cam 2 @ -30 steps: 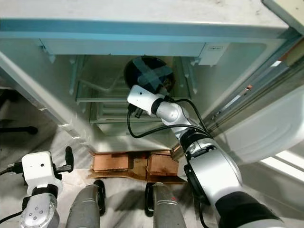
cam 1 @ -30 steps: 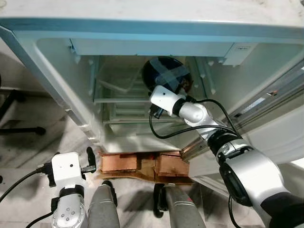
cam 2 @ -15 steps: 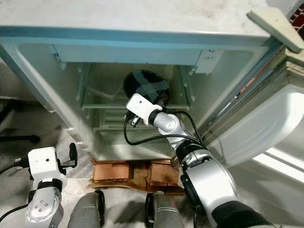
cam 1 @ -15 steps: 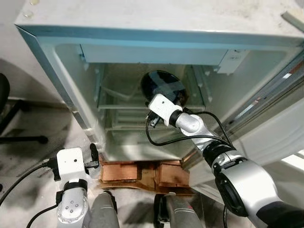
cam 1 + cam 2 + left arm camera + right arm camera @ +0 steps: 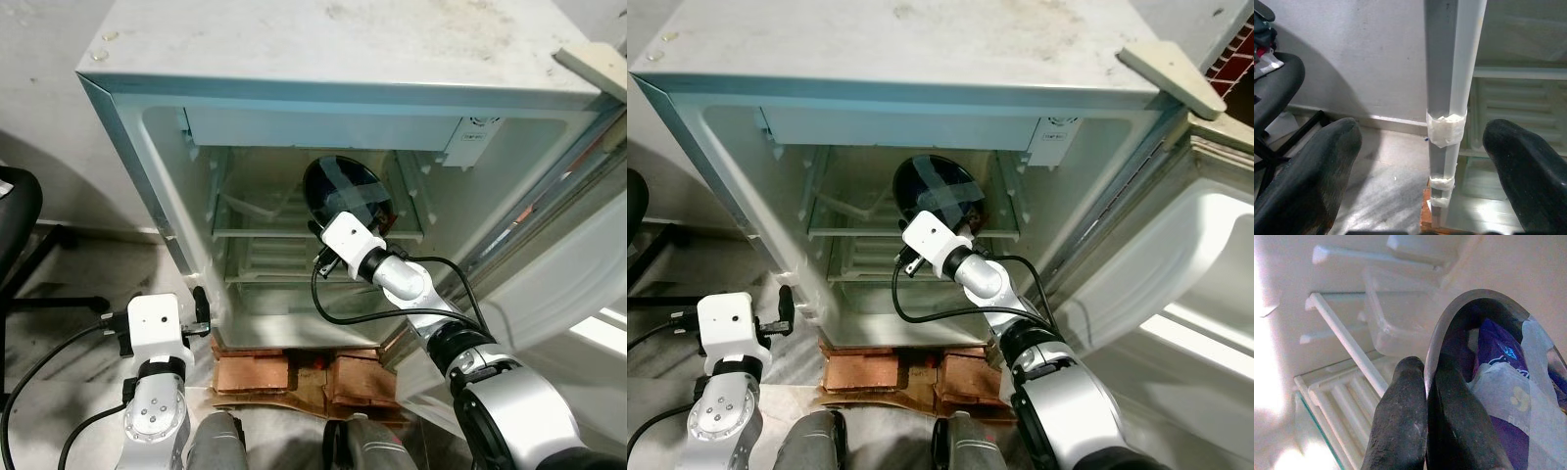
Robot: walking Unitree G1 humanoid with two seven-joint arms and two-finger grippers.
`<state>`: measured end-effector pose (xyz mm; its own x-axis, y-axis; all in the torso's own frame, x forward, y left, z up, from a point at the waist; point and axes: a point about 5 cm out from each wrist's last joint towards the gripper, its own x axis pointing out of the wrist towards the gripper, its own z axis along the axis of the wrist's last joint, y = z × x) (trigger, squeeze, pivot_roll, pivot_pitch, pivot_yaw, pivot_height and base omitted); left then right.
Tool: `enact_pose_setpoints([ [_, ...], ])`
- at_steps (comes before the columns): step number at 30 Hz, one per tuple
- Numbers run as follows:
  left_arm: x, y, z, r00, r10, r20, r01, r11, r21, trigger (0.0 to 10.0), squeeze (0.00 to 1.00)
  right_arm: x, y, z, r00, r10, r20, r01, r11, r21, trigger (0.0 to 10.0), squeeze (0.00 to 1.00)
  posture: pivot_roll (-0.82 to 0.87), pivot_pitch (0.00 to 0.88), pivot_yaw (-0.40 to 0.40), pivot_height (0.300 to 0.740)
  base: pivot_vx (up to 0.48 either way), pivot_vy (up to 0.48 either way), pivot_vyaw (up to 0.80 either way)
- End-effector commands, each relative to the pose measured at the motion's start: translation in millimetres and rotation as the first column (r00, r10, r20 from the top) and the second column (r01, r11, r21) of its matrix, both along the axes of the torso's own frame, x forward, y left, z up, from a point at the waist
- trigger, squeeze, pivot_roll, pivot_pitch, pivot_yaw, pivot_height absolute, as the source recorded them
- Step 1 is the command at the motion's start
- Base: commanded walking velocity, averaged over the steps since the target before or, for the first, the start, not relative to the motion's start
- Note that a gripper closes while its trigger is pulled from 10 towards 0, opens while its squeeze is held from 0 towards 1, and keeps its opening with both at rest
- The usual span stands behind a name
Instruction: Restocking fridge
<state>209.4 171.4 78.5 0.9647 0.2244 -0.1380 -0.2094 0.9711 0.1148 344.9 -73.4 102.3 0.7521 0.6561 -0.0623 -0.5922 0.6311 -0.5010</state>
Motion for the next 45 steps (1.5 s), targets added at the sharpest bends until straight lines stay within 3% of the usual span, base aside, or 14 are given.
enact_pose_setpoints([
  [1,-4.2,-3.1,-8,0.999,-0.008,-0.032,0.008,1.000,-0.003,10.0,0.00,2.3,7.5,6,1.000,0.003,0.021,-0.003,1.000,0.010,10.0,0.00,0.11,0.114,-0.041,0.740,0.000,0.000,0.00],
  [3,-5.0,-4.9,-9,0.999,-0.013,-0.036,0.013,1.000,-0.006,10.0,0.00,3.7,10.9,7,1.000,0.014,-0.003,-0.014,1.000,0.010,10.0,0.00,0.12,0.122,-0.044,0.740,0.000,0.000,0.00],
  [4,-5.6,-6.1,-10,0.999,-0.018,-0.040,0.018,1.000,-0.007,10.0,0.00,5.9,13.0,8,1.000,0.012,-0.008,-0.012,1.000,-0.008,10.0,1.00,0.12,0.122,-0.044,0.740,0.000,0.000,0.00],
  [16,-21.7,-4.9,-13,0.998,0.019,-0.062,-0.019,1.000,-0.005,10.0,0.00,19.6,33.4,26,0.998,0.008,0.054,0.001,0.987,-0.158,10.0,0.99,0.16,0.166,-0.073,0.740,0.000,0.000,0.00],
  [17,-22.3,-5.2,-13,0.998,0.019,-0.063,-0.020,1.000,-0.005,10.0,0.00,19.4,36.2,27,0.998,0.017,0.066,-0.005,0.985,-0.175,10.0,0.57,0.16,0.166,-0.073,0.740,0.000,0.000,0.00],
  [18,-22.8,-5.6,-13,0.998,0.020,-0.063,-0.020,1.000,-0.005,10.0,0.00,19.3,37.7,27,0.997,0.023,0.073,-0.009,0.983,-0.185,10.0,0.57,0.17,0.169,-0.074,0.740,0.000,0.000,0.00],
  [19,-23.3,-6.0,-13,0.998,0.020,-0.063,-0.020,1.000,-0.006,10.0,0.00,19.2,38.6,28,0.996,0.026,0.080,-0.010,0.981,-0.193,10.0,0.09,0.17,0.171,-0.075,0.740,0.000,0.000,0.00],
  [20,-23.6,-6.4,-12,0.998,0.020,-0.064,-0.020,1.000,-0.005,10.0,0.00,19.3,39.2,28,0.996,0.027,0.085,-0.009,0.980,-0.200,10.0,0.00,0.17,0.173,-0.077,0.740,0.000,0.000,0.00],
  [24,-26.0,-5.5,-12,0.997,0.026,-0.068,-0.026,1.000,-0.005,10.0,0.00,17.2,40.6,24,0.993,0.050,0.110,-0.020,0.965,-0.260,10.0,0.00,0.17,0.195,-0.083,0.740,0.000,0.000,0.00],
  [33,-29.9,-8.1,-17,0.996,0.035,-0.085,-0.036,0.999,-0.011,10.0,0.00,16.1,29.3,15,0.995,0.038,0.095,-0.009,0.958,-0.287,10.0,0.00,0.17,0.191,-0.089,0.740,0.000,0.000,0.00],
  [41,-27.3,-6.6,-16,0.996,0.035,-0.080,-0.035,0.999,-0.007,10.0,0.00,19.1,23.4,18,0.994,0.015,0.107,0.017,0.957,-0.290,10.0,0.00,0.16,0.189,-0.085,0.740,0.000,0.000,0.00],
  [45,-25.2,-5.6,-14,0.997,0.034,-0.075,-0.035,0.999,-0.003,10.0,0.00,22.7,24.4,31,0.988,0.018,0.152,0.019,0.971,-0.238,10.0,0.00,0.17,0.181,-0.081,0.740,0.000,0.000,0.00],
])
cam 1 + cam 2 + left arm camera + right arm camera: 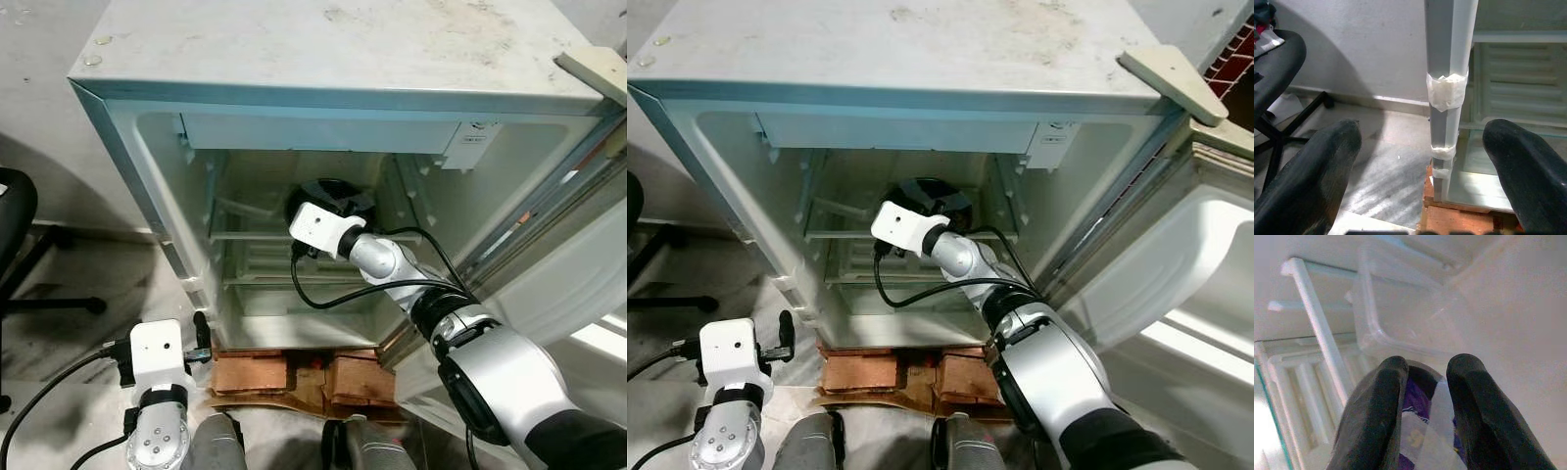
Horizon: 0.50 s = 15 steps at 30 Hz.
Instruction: Restocking fridge
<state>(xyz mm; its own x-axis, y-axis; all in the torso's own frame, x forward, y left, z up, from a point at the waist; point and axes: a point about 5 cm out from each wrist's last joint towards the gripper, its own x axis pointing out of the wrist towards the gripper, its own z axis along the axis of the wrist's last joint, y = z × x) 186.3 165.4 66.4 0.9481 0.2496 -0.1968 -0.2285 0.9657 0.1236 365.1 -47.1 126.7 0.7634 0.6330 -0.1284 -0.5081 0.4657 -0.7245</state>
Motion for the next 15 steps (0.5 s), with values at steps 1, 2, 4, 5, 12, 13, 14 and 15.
enact_pose_setpoints([
  [1,-1.8,0.3,-1,1.000,0.007,-0.012,-0.007,1.000,0.000,10.0,0.00,3.1,-2.5,10,1.000,0.009,0.025,-0.010,0.999,0.042,10.0,0.00,0.17,0.180,-0.082,0.740,0.000,0.000,0.00],
  [2,-1.3,0.4,0,1.000,0.005,-0.007,-0.005,1.000,-0.002,10.0,0.00,3.7,-4.7,15,0.999,0.024,0.031,-0.026,0.997,0.074,10.0,0.00,0.17,0.178,-0.084,0.740,0.000,0.000,0.00],
  [4,-1.2,0.4,0,1.000,0.003,-0.005,-0.003,1.000,-0.003,10.0,0.00,3.6,-5.6,16,0.999,0.031,0.030,-0.033,0.996,0.083,10.0,0.00,0.17,0.179,-0.083,0.740,0.000,0.000,0.00],
  [5,-2.0,1.1,0,1.000,0.002,-0.002,-0.002,1.000,-0.008,10.0,0.00,1.4,-9.5,16,0.997,0.076,-0.016,-0.073,0.988,0.139,10.0,0.00,0.17,0.179,-0.087,0.740,0.000,0.000,0.00],
  [12,-1.4,-2.3,-2,1.000,-0.021,-0.004,0.021,1.000,-0.020,10.0,0.00,-14.8,-15.3,4,0.898,0.360,-0.254,-0.267,0.903,0.336,10.0,0.00,0.15,0.176,-0.080,0.740,0.000,0.000,0.00],
  [13,-1.4,-2.3,-2,1.000,-0.021,-0.004,0.021,1.000,-0.020,10.0,0.00,-14.8,-15.3,4,0.898,0.360,-0.254,-0.267,0.903,0.336,10.0,0.00,0.15,0.176,-0.080,0.740,0.000,0.000,0.00],
  [14,-0.1,-2.9,-1,1.000,-0.027,-0.002,0.027,0.999,-0.020,10.0,0.00,-19.3,-14.0,1,0.865,0.414,-0.283,-0.311,0.885,0.346,10.0,0.00,0.15,0.174,-0.077,0.740,0.000,0.000,0.00],
  [15,0.6,-3.2,-1,1.000,-0.029,0.000,0.029,0.999,-0.020,10.0,0.00,-21.8,-13.2,0,0.847,0.442,-0.296,-0.334,0.875,0.350,10.0,0.00,0.15,0.174,-0.077,0.740,0.000,0.000,0.00],
])
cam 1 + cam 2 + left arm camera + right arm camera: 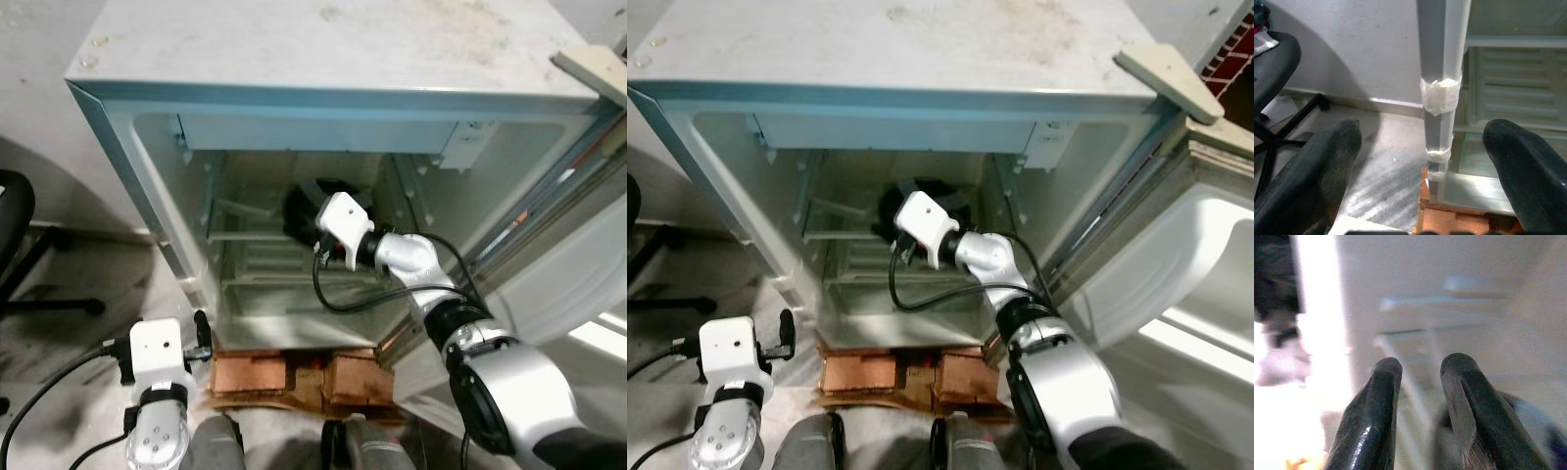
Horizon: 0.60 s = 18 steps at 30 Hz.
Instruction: Restocking fridge
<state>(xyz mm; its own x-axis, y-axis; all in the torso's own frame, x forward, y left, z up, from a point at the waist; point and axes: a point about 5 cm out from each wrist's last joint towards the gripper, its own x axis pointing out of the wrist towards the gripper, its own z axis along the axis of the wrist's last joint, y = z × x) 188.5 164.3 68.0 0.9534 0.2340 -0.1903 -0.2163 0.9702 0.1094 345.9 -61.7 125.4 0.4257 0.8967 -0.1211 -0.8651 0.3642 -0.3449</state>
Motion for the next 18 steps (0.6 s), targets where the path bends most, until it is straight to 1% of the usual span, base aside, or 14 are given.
enact_pose_setpoints([
  [1,-0.7,-1.9,-2,1.000,-0.019,-0.008,0.019,1.000,-0.007,10.0,0.00,-6.7,2.4,-2,0.994,0.099,-0.042,-0.099,0.995,0.008,10.0,0.00,0.15,0.172,-0.074,0.740,0.000,0.000,0.00],
  [2,0.0,-1.6,-1,1.000,-0.021,-0.007,0.021,1.000,-0.007,10.0,0.00,-9.5,3.1,-4,0.989,0.134,-0.061,-0.133,0.991,0.010,10.0,0.00,0.15,0.171,-0.073,0.740,0.000,0.000,0.00],
  [3,0.9,0.0,-1,1.000,-0.021,-0.005,0.021,1.000,-0.004,10.0,0.00,-16.8,4.2,-10,0.973,0.211,-0.094,-0.212,0.977,-0.002,10.0,0.00,0.15,0.168,-0.072,0.740,0.000,0.000,0.00],
  [4,1.2,0.9,0,1.000,-0.021,-0.004,0.021,1.000,-0.002,10.0,0.00,-20.2,4.9,-13,0.964,0.242,-0.108,-0.244,0.970,-0.014,10.0,0.66,0.16,0.167,-0.071,0.740,0.000,0.000,0.00],
  [5,1.3,1.5,0,1.000,-0.020,-0.004,0.020,1.000,0.000,10.0,0.00,-23.1,5.7,-17,0.957,0.263,-0.122,-0.268,0.963,-0.029,10.0,1.00,0.16,0.167,-0.071,0.740,0.000,0.000,0.00],
  [7,1.5,2.4,0,1.000,-0.020,-0.003,0.020,1.000,0.002,10.0,0.00,-25.1,6.9,-19,0.951,0.277,-0.134,-0.285,0.958,-0.041,10.0,1.00,0.16,0.167,-0.071,0.740,0.000,0.000,0.00],
  [8,1.3,2.7,0,1.000,-0.020,-0.003,0.020,1.000,0.004,10.0,0.00,-28.2,7.0,-24,0.942,0.299,-0.149,-0.313,0.946,-0.080,10.0,1.00,0.16,0.166,-0.071,0.740,0.000,0.000,0.00],
  [9,0.9,2.6,1,1.000,-0.019,-0.002,0.019,1.000,0.005,10.0,0.00,-33.8,6.1,-35,0.932,0.322,-0.167,-0.349,0.922,-0.168,10.0,1.00,0.16,0.168,-0.070,0.740,0.000,0.000,0.00],
  [10,0.7,2.4,1,1.000,-0.019,-0.002,0.019,1.000,0.006,10.0,0.00,-36.0,5.4,-39,0.930,0.326,-0.170,-0.357,0.911,-0.208,10.0,1.00,0.16,0.168,-0.070,0.740,0.000,0.000,0.00],
  [12,0.2,1.1,1,1.000,-0.021,-0.002,0.021,1.000,0.005,10.0,0.00,-38.4,4.7,-47,0.933,0.313,-0.178,-0.353,0.895,-0.274,10.0,1.00,0.16,0.172,-0.071,0.740,0.000,0.000,0.00],
  [14,-0.5,-0.1,1,1.000,-0.023,-0.003,0.023,1.000,0.004,10.0,0.00,-38.1,5.3,-53,0.942,0.278,-0.191,-0.326,0.893,-0.309,10.0,1.00,0.16,0.181,-0.071,0.740,0.000,0.000,0.00],
  [15,-1.2,-1.0,0,1.000,-0.025,-0.005,0.025,1.000,0.002,10.0,0.00,-36.2,5.3,-56,0.952,0.231,-0.201,-0.288,0.897,-0.336,10.0,0.17,0.16,0.185,-0.071,0.740,0.000,0.000,0.00],
  [16,-3.0,-2.9,0,1.000,-0.029,-0.010,0.029,1.000,-0.001,10.0,0.00,-32.9,4.7,-61,0.967,0.161,-0.200,-0.229,0.895,-0.384,10.0,0.00,0.16,0.193,-0.072,0.740,0.000,0.000,0.00],
  [18,-5.1,-4.5,-1,0.999,-0.031,-0.015,0.031,1.000,-0.005,10.0,0.00,-29.3,4.9,-63,0.978,0.099,-0.186,-0.170,0.893,-0.416,10.0,0.00,0.16,0.200,-0.073,0.740,0.000,0.000,0.00],
])
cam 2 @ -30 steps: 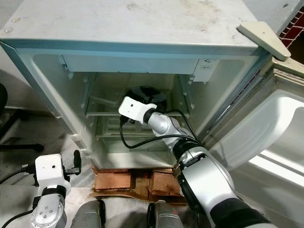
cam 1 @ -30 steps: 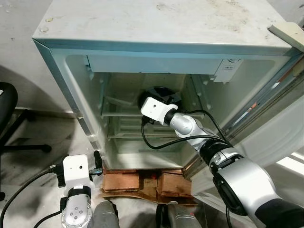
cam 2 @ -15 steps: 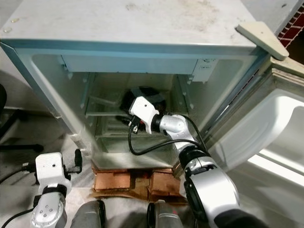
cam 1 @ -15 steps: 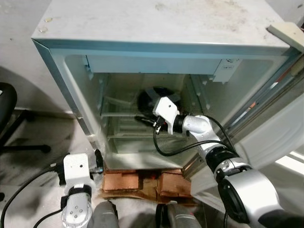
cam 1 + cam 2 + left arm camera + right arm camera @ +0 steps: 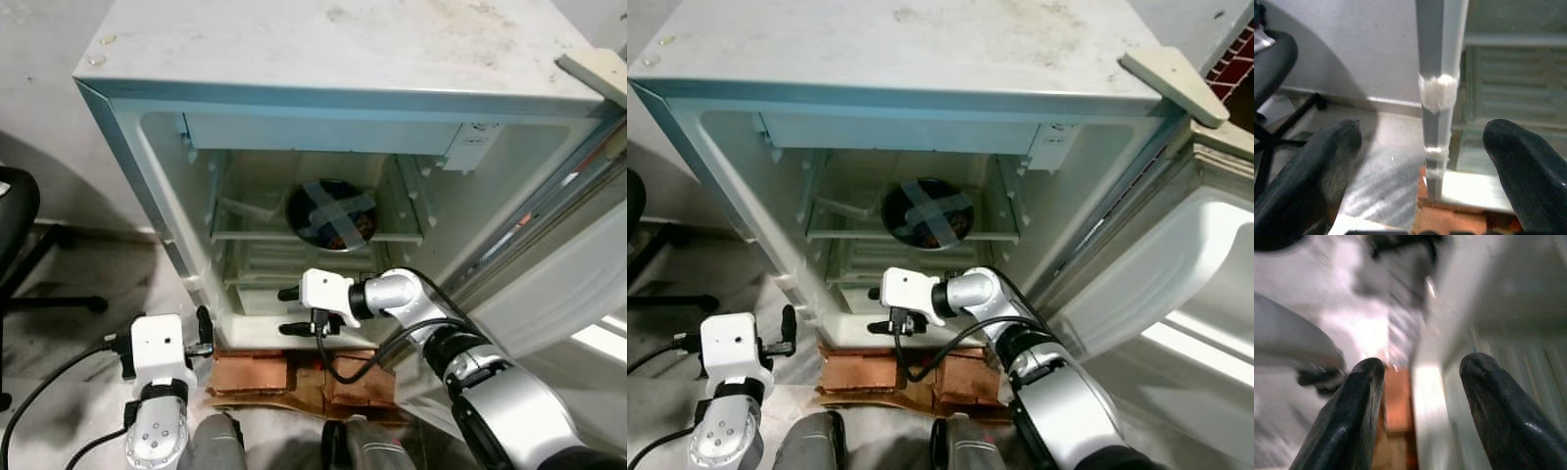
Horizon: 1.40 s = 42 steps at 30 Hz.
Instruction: Restocking fridge
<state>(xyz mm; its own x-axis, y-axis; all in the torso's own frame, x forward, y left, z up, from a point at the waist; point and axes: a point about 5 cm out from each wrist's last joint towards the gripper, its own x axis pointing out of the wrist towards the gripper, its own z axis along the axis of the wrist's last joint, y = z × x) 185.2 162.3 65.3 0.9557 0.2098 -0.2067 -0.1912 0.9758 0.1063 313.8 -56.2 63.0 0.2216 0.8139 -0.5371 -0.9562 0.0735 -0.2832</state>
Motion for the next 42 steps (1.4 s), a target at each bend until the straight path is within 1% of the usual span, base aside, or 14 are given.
enact_pose_setpoints([
  [1,-4.2,-3.7,1,1.000,-0.007,-0.003,0.007,1.000,-0.001,10.0,0.00,5.8,-0.8,-2,0.997,-0.072,0.019,0.073,0.996,-0.050,10.0,0.00,0.16,0.207,-0.076,0.740,0.000,0.000,0.00],
  [11,-13.6,-7.9,-3,0.999,-0.005,-0.035,0.004,1.000,-0.023,10.0,0.00,30.1,-6.9,10,0.942,-0.294,0.164,0.314,0.943,-0.111,10.0,0.00,0.15,0.249,-0.094,0.740,0.000,0.000,0.00],
  [14,-12.0,-7.3,-2,0.999,-0.003,-0.035,0.003,1.000,-0.022,10.0,0.00,42.2,-15.1,19,0.890,-0.403,0.213,0.432,0.895,-0.110,10.0,0.00,0.16,0.254,-0.097,0.740,0.000,0.000,0.00],
  [15,-11.6,-6.2,-2,0.999,0.000,-0.035,-0.001,1.000,-0.019,10.0,0.00,49.4,-19.5,27,0.856,-0.460,0.234,0.489,0.868,-0.083,10.0,0.00,0.16,0.259,-0.098,0.740,0.000,0.000,0.00],
  [18,-12.2,-4.4,-2,0.999,0.005,-0.036,-0.005,1.000,-0.015,10.0,0.00,56.2,-21.5,37,0.828,-0.500,0.255,0.527,0.849,-0.044,10.0,0.00,0.16,0.260,-0.099,0.740,0.000,0.000,0.00],
  [22,-11.9,-2.7,-3,0.999,0.010,-0.039,-0.011,1.000,-0.008,10.0,0.00,59.2,-21.8,43,0.819,-0.511,0.262,0.533,0.846,-0.012,10.0,0.00,0.16,0.250,-0.099,0.740,0.000,0.000,0.00],
  [25,-9.0,-2.2,-3,0.999,0.011,-0.034,-0.011,1.000,-0.005,10.0,0.00,56.1,-19.9,41,0.851,-0.476,0.222,0.491,0.871,-0.015,10.0,0.00,0.16,0.242,-0.098,0.740,0.000,0.000,0.00],
  [26,-6.9,-2.2,-2,1.000,0.009,-0.028,-0.009,1.000,-0.002,10.0,0.00,51.5,-19.7,36,0.883,-0.440,0.164,0.449,0.893,-0.018,10.0,0.00,0.16,0.231,-0.096,0.740,0.000,0.000,0.00],
  [30,-1.2,-1.5,-1,1.000,0.005,-0.018,-0.005,1.000,-0.009,10.0,0.00,36.8,-24.3,24,0.961,-0.267,0.072,0.272,0.959,-0.078,10.0,0.00,0.15,0.207,-0.092,0.740,0.000,0.000,0.00],
  [34,5.5,-5.6,-1,0.999,-0.043,-0.015,0.042,0.998,-0.043,10.0,0.00,25.1,-32.1,16,0.982,-0.179,-0.052,0.176,0.983,-0.054,10.0,0.00,0.13,0.183,-0.087,0.740,0.000,0.000,0.00],
  [36,14.6,-8.8,5,0.998,-0.067,0.017,0.067,0.998,-0.021,10.0,0.00,26.7,-34.9,19,0.964,-0.260,-0.062,0.263,0.964,0.046,10.0,0.00,0.12,0.161,-0.079,0.740,0.000,0.000,0.00],
  [39,21.8,-9.4,7,0.997,-0.065,0.036,0.066,0.998,-0.008,10.0,0.00,27.5,-40.8,22,0.917,-0.390,-0.084,0.399,0.897,0.188,10.0,0.00,0.10,0.135,-0.077,0.740,0.000,0.000,0.00],
  [41,25.2,-7.4,6,0.997,-0.063,0.037,0.063,0.998,-0.007,10.0,0.00,23.7,-45.9,19,0.898,-0.435,-0.070,0.438,0.868,0.234,10.0,0.00,0.08,0.120,-0.067,0.740,0.000,0.000,0.00],
  [42,27.2,-6.7,5,0.997,-0.064,0.037,0.065,0.998,-0.006,10.0,0.00,21.4,-52.1,16,0.851,-0.516,-0.099,0.521,0.804,0.285,10.0,0.00,0.08,0.111,-0.058,0.740,0.000,0.000,0.00],
])
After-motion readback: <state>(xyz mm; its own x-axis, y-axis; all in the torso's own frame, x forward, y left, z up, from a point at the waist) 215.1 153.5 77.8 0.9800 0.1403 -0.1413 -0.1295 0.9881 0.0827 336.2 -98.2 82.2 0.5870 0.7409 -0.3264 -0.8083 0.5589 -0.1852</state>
